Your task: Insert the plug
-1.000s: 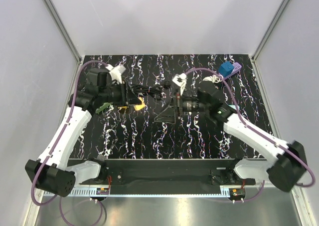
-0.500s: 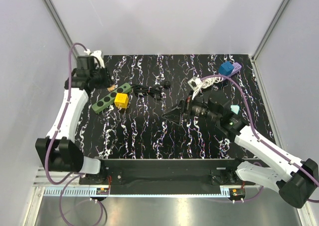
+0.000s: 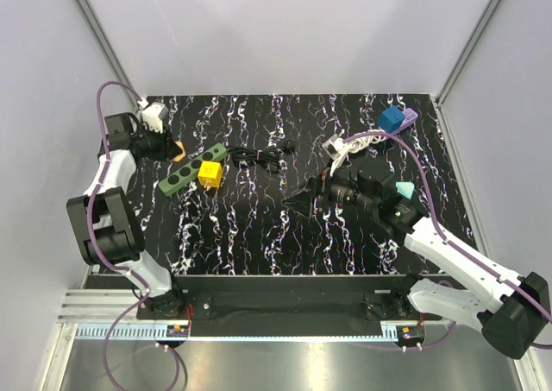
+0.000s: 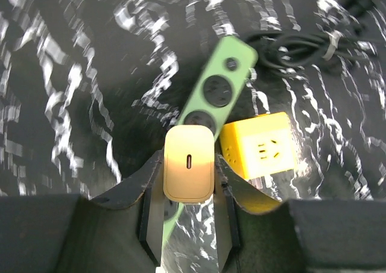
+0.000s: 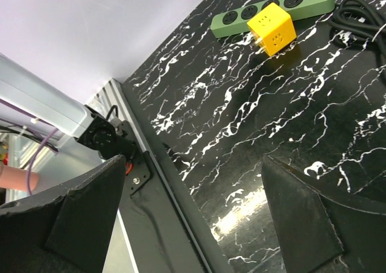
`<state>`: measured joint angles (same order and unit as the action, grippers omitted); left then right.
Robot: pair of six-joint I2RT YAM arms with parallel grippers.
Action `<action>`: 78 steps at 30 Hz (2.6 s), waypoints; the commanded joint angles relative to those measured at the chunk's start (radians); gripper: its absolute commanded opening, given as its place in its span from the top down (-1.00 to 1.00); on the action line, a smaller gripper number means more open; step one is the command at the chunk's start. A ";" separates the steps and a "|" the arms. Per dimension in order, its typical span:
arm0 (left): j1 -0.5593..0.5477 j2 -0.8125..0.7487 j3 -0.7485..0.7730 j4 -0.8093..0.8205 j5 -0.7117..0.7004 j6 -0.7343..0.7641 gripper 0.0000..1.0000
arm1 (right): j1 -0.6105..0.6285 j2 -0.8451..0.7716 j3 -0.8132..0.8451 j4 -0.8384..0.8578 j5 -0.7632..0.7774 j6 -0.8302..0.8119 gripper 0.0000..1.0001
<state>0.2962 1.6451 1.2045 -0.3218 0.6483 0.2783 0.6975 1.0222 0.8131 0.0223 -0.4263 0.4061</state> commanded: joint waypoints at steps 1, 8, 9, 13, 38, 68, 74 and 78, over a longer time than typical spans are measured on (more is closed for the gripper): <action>0.015 0.004 -0.011 0.104 0.172 0.241 1.00 | -0.006 -0.025 -0.002 0.010 0.038 -0.050 -0.99; 0.083 0.042 -0.025 -0.081 0.271 0.522 1.00 | -0.006 -0.043 -0.014 0.008 0.038 -0.053 -0.99; 0.089 0.057 -0.011 -0.118 0.280 0.565 1.00 | -0.004 -0.045 -0.015 0.008 0.041 -0.053 -0.99; 0.110 0.059 -0.010 -0.148 0.317 0.654 1.00 | -0.006 -0.033 -0.025 0.007 0.050 -0.055 -0.99; 0.144 0.212 0.109 -0.227 0.333 0.776 1.00 | -0.004 0.035 -0.011 0.011 0.032 -0.055 -0.99; 0.132 0.073 0.158 -0.266 0.468 0.756 1.00 | -0.006 0.084 -0.008 0.011 0.063 -0.078 -0.99; -0.044 -0.143 0.092 0.236 0.423 0.131 1.00 | -0.006 0.102 0.023 -0.008 0.334 -0.156 -0.99; -0.170 -0.198 0.154 0.319 0.280 -0.366 1.00 | -0.006 0.122 0.083 0.010 0.420 -0.202 -0.99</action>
<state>0.1818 1.4876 1.3056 -0.2031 0.9901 0.4068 0.6971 1.1355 0.8162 -0.0036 -0.1452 0.2733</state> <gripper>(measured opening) 0.334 0.994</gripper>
